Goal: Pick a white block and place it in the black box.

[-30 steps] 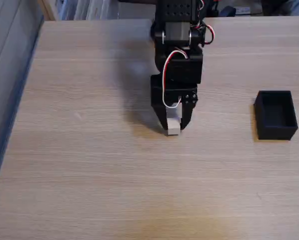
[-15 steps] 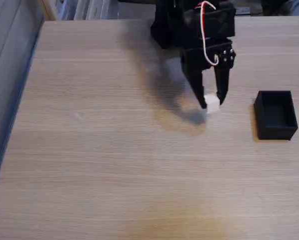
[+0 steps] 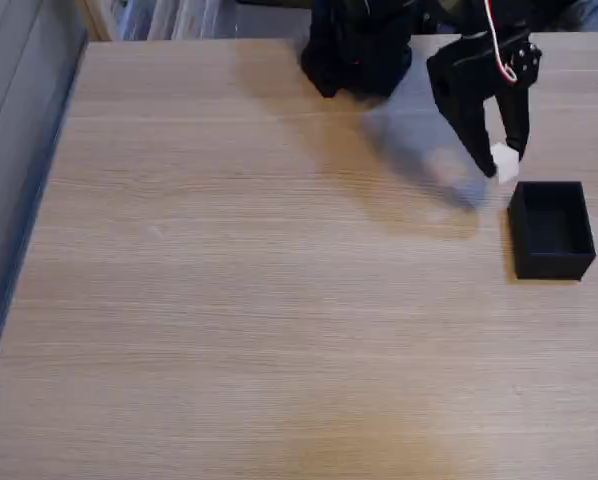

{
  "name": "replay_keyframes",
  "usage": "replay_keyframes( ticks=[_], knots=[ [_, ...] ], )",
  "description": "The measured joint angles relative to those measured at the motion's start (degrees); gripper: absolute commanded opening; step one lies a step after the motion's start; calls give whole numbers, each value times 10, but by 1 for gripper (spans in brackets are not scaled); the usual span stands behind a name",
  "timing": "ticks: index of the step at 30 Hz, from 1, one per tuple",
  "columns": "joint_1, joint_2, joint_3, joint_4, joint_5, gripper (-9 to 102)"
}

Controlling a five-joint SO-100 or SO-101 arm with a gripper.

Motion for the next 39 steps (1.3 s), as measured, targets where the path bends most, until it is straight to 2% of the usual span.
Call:
replay_keyframes(
  ticks=[11,24,27,29,30,33,39],
  knots=[
    [-50,-157,-102,-32,18,0],
    [-51,-301,-182,-66,19,1],
    [-50,-311,-193,-66,31,8],
    [-50,-312,-199,-66,40,22],
    [-49,-312,-202,-66,44,25],
    [-49,-316,-209,-53,44,23],
    [-43,-315,-209,-30,47,4]
  ],
)
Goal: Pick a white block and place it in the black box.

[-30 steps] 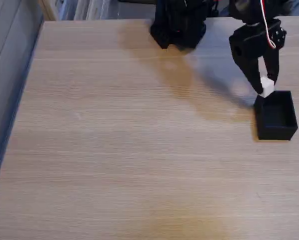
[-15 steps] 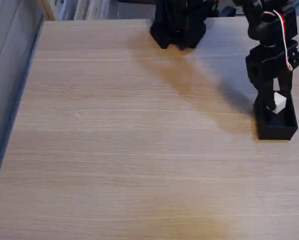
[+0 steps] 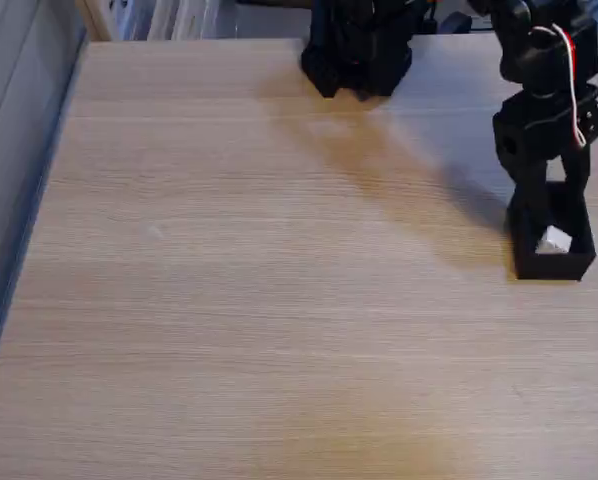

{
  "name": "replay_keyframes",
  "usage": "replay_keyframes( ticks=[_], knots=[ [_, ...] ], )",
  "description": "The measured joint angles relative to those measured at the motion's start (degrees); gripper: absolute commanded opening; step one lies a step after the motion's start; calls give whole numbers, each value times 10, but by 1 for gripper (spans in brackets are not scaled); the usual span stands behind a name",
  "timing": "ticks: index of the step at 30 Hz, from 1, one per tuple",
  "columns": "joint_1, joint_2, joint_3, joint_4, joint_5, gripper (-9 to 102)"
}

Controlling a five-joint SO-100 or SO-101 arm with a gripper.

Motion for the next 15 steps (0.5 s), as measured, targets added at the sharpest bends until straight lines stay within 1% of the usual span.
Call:
replay_keyframes(
  ticks=[2,7,15],
  knots=[
    [10,10,0,10,5,0],
    [33,66,41,17,6,0],
    [87,212,188,17,-49,0]
  ],
)
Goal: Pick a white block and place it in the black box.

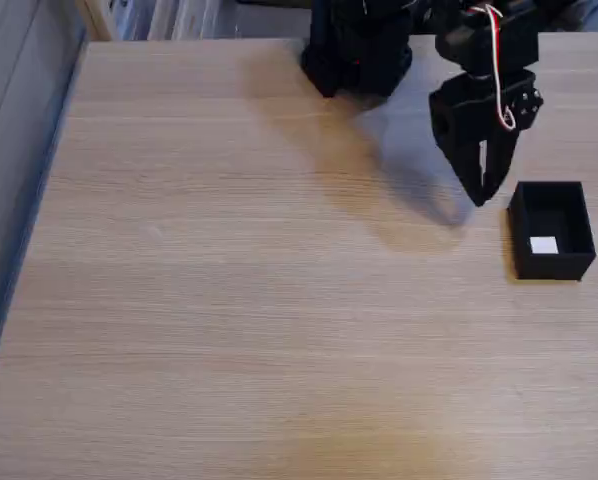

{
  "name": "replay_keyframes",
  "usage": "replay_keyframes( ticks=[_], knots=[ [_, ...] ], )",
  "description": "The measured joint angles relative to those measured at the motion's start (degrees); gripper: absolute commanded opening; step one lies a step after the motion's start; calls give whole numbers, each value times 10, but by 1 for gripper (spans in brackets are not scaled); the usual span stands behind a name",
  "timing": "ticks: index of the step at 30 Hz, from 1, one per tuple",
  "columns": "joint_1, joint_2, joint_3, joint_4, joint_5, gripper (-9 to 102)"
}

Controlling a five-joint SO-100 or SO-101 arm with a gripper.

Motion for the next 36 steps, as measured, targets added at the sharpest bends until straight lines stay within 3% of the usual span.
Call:
replay_keyframes(
  ticks=[13,27,36],
  knots=[
    [103,301,306,8,-92,0],
    [228,497,450,145,-151,0],
    [250,613,476,227,-75,0]
  ],
)
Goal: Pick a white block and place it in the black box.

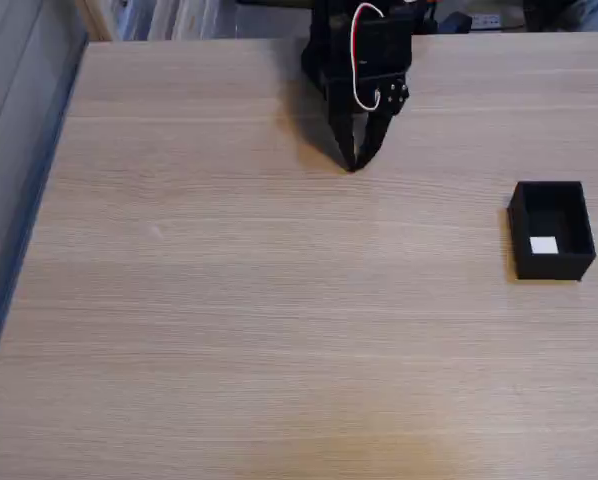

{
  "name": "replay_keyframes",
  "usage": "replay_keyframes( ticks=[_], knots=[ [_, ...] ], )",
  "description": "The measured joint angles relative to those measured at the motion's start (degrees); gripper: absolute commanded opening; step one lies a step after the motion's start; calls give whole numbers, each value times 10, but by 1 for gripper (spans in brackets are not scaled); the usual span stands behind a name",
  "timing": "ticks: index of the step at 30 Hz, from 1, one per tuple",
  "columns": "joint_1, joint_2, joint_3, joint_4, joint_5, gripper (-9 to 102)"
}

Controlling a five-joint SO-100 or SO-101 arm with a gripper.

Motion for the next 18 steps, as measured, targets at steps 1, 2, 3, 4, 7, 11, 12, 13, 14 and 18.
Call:
replay_keyframes(
  ticks=[1,2,3,4,7,11,12,13,14,18],
  knots=[
    [0,6,0,8,18,0],
    [2,15,1,17,35,0],
    [5,22,1,21,45,0],
    [7,27,1,24,54,0],
    [15,51,1,37,58,0],
    [16,62,1,44,59,0],
    [15,63,1,44,59,0],
    [15,65,1,44,59,0],
    [15,65,1,44,59,0],
    [15,65,1,44,59,0]
  ],
)
